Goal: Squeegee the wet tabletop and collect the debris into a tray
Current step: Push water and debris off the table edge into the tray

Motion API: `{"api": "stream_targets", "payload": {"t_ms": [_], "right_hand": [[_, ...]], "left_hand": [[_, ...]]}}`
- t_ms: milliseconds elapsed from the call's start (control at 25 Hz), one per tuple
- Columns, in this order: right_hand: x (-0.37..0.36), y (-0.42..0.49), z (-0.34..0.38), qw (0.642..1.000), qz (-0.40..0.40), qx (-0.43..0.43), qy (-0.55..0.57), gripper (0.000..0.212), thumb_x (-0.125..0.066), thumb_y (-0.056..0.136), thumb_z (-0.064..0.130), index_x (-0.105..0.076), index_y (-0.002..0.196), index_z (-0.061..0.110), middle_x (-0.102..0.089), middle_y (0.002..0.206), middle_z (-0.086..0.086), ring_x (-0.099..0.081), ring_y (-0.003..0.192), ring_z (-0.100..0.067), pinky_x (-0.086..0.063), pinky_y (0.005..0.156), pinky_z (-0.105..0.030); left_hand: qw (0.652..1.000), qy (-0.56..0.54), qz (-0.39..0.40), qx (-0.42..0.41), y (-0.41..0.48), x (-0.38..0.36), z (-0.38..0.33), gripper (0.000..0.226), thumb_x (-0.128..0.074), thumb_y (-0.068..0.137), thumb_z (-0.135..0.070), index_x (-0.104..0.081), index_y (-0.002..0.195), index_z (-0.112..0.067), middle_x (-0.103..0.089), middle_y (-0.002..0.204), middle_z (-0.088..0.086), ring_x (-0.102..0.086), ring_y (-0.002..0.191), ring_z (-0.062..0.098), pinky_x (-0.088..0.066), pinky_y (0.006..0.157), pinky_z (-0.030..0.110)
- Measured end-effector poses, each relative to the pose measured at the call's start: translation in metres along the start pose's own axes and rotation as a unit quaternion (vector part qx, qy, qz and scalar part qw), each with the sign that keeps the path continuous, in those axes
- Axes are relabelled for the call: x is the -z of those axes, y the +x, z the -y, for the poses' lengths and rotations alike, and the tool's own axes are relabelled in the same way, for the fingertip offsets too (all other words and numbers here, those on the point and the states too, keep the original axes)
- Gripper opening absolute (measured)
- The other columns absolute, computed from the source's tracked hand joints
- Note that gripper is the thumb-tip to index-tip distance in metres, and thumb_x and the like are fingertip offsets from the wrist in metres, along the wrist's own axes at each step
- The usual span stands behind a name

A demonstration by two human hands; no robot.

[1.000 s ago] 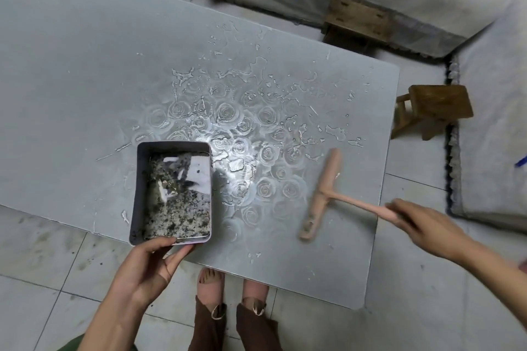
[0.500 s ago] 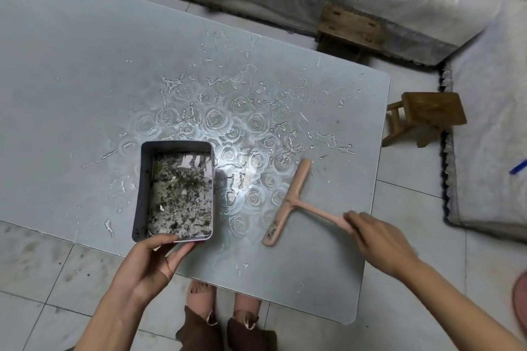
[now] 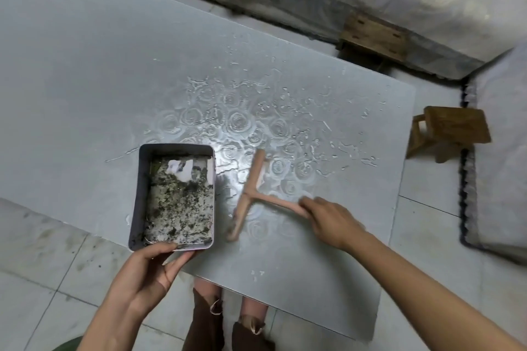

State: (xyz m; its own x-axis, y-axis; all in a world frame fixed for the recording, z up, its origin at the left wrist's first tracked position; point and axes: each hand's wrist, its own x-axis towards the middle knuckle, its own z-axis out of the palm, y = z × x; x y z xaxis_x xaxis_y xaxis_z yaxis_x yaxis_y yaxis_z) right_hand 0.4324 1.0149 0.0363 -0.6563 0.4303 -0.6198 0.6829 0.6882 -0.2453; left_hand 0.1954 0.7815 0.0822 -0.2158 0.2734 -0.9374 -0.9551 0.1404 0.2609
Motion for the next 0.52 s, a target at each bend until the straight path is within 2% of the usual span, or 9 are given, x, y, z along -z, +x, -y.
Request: {"api": "stream_targets", "payload": {"t_ms": [80,120,200,280,320,400,520], "right_hand": [[0.015,0.033,0.038,0.999,-0.027,0.041,-0.018,0.023,-0.043,0.092,0.021,-0.044,0.115,0.023,-0.054,0.104,-0.008,-0.056,0.094,-0.032,-0.035,0.067,-0.035],[0.023,0.039,0.043,0.998,-0.036,0.054,-0.025,0.020,-0.042,0.094,0.025,-0.045,0.113,0.024,-0.055,0.104,-0.006,-0.056,0.093,-0.031,-0.035,0.067,-0.035],[0.040,0.027,0.024,0.998,-0.047,0.050,-0.017,0.014,-0.040,0.095,0.034,-0.046,0.108,0.031,-0.057,0.103,0.001,-0.057,0.094,-0.026,-0.040,0.068,-0.034],[0.055,-0.003,-0.014,0.999,-0.037,0.008,-0.035,0.010,-0.038,0.096,0.042,-0.041,0.105,0.038,-0.057,0.100,0.010,-0.058,0.093,-0.018,-0.038,0.064,-0.032],[0.057,-0.016,-0.028,0.998,-0.027,-0.017,-0.054,0.010,-0.037,0.096,0.044,-0.039,0.104,0.040,-0.057,0.100,0.013,-0.058,0.093,-0.015,-0.037,0.063,-0.030],[0.048,-0.027,-0.027,0.996,0.001,-0.034,-0.081,0.013,-0.039,0.096,0.040,-0.040,0.109,0.040,-0.058,0.107,0.013,-0.058,0.097,-0.014,-0.039,0.065,-0.029],[0.019,0.001,0.036,0.999,0.021,-0.006,-0.036,0.020,-0.042,0.096,0.028,-0.043,0.116,0.030,-0.057,0.111,0.002,-0.057,0.100,-0.022,-0.042,0.073,-0.032]], "left_hand": [[1.000,-0.021,-0.010,-0.007,-0.003,0.007,-0.007,0.055,-0.045,0.067,0.011,-0.050,0.122,0.013,-0.055,0.130,0.024,-0.053,0.114,0.053,-0.054,0.073,0.047],[1.000,-0.026,-0.011,-0.011,-0.005,0.013,-0.013,0.046,-0.045,0.068,0.012,-0.053,0.114,0.012,-0.055,0.130,0.023,-0.054,0.113,0.051,-0.054,0.072,0.047],[0.999,-0.033,-0.012,-0.017,-0.007,0.026,-0.026,0.020,-0.042,0.075,0.014,-0.054,0.090,0.007,-0.056,0.123,0.022,-0.064,0.097,0.045,-0.054,0.072,0.046],[0.999,-0.030,-0.013,-0.017,-0.006,0.039,-0.035,0.017,-0.040,0.080,0.014,-0.053,0.085,0.004,-0.055,0.116,0.021,-0.069,0.079,0.040,-0.053,0.072,0.047],[0.999,-0.031,-0.015,-0.017,-0.005,0.046,-0.040,0.018,-0.039,0.081,0.014,-0.053,0.087,0.005,-0.055,0.115,0.021,-0.067,0.078,0.040,-0.054,0.072,0.046],[0.999,-0.043,-0.019,-0.014,-0.004,0.058,-0.048,0.019,-0.039,0.081,0.014,-0.054,0.091,0.006,-0.058,0.113,0.021,-0.065,0.084,0.040,-0.054,0.072,0.045],[0.998,-0.066,-0.015,-0.020,0.001,0.073,-0.059,0.021,-0.041,0.077,0.015,-0.056,0.089,0.007,-0.067,0.099,0.019,-0.069,0.078,0.041,-0.053,0.070,0.050]]}}
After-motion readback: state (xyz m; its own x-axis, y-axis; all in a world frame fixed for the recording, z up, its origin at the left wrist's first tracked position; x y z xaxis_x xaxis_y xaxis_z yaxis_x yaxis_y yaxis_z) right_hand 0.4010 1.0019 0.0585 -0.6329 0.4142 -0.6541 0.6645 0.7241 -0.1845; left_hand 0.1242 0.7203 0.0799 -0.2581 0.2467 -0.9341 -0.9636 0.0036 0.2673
